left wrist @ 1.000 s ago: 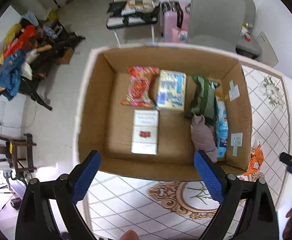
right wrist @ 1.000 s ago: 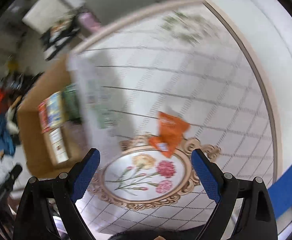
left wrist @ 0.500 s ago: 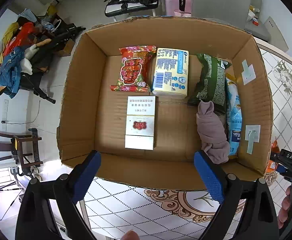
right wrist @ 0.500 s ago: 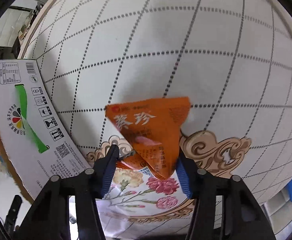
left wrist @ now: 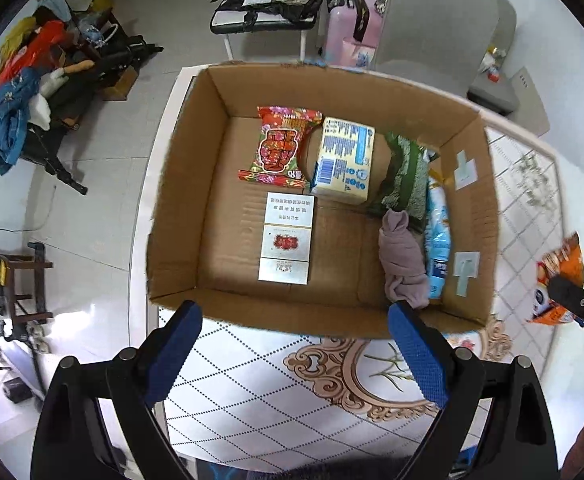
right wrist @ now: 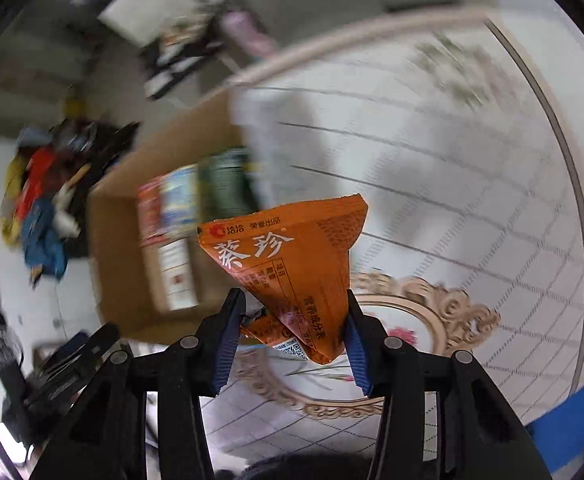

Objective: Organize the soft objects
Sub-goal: 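Carry the orange packet into the box and open the right tool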

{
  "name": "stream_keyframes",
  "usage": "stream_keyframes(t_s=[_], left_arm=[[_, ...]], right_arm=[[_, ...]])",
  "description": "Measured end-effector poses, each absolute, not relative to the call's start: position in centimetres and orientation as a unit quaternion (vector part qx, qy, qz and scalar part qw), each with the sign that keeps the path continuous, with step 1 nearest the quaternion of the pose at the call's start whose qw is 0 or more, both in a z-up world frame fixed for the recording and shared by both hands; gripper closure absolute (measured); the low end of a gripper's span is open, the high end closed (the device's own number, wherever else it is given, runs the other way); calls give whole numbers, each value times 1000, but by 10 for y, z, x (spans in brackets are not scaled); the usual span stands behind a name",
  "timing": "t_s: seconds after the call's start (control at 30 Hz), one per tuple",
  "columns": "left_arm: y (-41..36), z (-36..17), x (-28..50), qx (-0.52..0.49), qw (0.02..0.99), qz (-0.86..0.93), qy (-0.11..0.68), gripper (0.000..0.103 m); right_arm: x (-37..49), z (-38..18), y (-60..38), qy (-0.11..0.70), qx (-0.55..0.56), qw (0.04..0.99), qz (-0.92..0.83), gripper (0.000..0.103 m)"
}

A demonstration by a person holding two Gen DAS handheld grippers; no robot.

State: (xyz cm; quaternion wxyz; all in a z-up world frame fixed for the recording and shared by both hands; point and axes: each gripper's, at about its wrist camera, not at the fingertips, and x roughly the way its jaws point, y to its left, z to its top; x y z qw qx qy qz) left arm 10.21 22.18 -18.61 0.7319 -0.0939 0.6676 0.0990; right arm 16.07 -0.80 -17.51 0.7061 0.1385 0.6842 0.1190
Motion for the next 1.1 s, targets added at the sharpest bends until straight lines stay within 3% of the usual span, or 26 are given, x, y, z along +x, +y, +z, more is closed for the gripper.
stream_keyframes(t_s=[0.2, 0.9, 1.0, 1.1], left_arm=[[252, -174, 91, -129, 735, 91, 660, 8], [291, -232, 116, -142, 711, 61, 686, 8], [288, -230, 117, -138, 714, 58, 684, 8], [284, -226, 116, -132, 717, 57, 682, 8]], right_arm=[[152, -146, 72, 674, 81, 711, 186, 53], [159, -262, 138, 729, 6, 672, 127, 48], [157, -262, 138, 727, -6, 676, 121, 38], [157, -256, 129, 716, -17, 691, 98, 16]])
